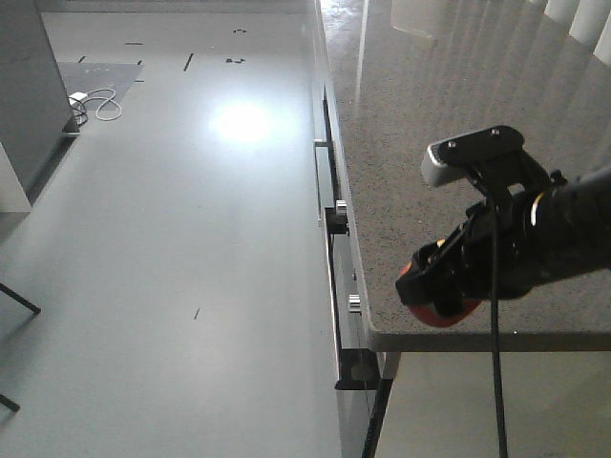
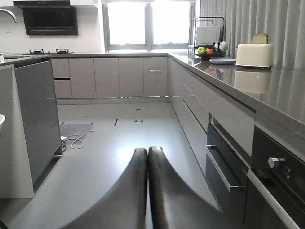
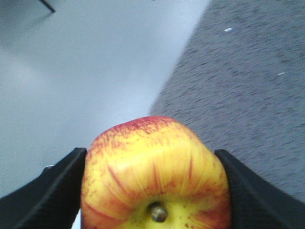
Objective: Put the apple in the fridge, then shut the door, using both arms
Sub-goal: 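Close the right gripper around the apple, then lift the apple off the counter with the right gripper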
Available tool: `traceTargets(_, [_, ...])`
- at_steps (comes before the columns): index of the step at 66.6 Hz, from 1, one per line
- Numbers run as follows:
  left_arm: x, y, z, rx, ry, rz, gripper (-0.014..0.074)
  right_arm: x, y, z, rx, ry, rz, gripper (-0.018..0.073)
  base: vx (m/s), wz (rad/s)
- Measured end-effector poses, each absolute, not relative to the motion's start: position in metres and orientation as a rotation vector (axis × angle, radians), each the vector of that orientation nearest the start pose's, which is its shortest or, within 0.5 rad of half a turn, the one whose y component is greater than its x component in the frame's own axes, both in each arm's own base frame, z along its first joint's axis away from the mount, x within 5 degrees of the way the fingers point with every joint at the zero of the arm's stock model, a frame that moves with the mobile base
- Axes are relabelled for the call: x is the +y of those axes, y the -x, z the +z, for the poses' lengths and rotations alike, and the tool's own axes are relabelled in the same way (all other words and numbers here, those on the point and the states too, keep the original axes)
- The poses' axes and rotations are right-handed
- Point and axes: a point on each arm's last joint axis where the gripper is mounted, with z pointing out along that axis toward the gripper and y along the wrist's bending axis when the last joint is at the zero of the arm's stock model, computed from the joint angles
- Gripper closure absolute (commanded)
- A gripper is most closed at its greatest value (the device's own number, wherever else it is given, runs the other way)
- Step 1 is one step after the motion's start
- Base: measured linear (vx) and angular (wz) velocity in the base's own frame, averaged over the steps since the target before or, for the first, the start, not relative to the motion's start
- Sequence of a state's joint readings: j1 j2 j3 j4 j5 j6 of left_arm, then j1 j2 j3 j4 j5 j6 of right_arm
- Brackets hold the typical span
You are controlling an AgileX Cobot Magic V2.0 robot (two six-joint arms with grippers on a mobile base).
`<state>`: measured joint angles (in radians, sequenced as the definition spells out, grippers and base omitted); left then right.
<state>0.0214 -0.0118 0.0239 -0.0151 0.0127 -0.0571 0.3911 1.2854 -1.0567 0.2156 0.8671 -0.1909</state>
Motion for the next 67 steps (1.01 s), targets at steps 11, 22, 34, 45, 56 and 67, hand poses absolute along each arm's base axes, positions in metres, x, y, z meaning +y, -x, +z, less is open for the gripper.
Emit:
traceTargets(11, [0.001,-0.056,0.205,1.507,0.07,-0.041,0.0603,0.121,-0.19,0.307,2.466,0.732,0.414,0.0395,0.0,0.0])
traceTargets(22, [0.001,-0.056,0.205,1.507,0.07,-0.041,0.0603,0.122,-0.153,0.3,2.414,0.812,0.486,0.0395,0.0,0.0])
traceTargets(34, [0.001,-0.056,0.205,1.507,0.07,-0.041,0.0603,0.115,-0.123,0.297,2.357,0.853,0.55,0.0395,0.0,0.0])
traceTargets(45, [0.001,-0.056,0.205,1.507,0.07,-0.041,0.0603,0.105,-0.108,0.296,2.33,0.85,0.566,0.0395,0.0,0.0])
traceTargets(56, [0.001,-0.056,0.205,1.507,0.07,-0.041,0.0603,0.1,-0.1,0.301,2.299,0.85,0.575,0.0395,0.0,0.0])
traceTargets(67, [0.001,-0.056,0.205,1.507,0.07,-0.041,0.0603,0.099,-0.098,0.302,2.29,0.849,0.577,0.0395,0.0,0.0])
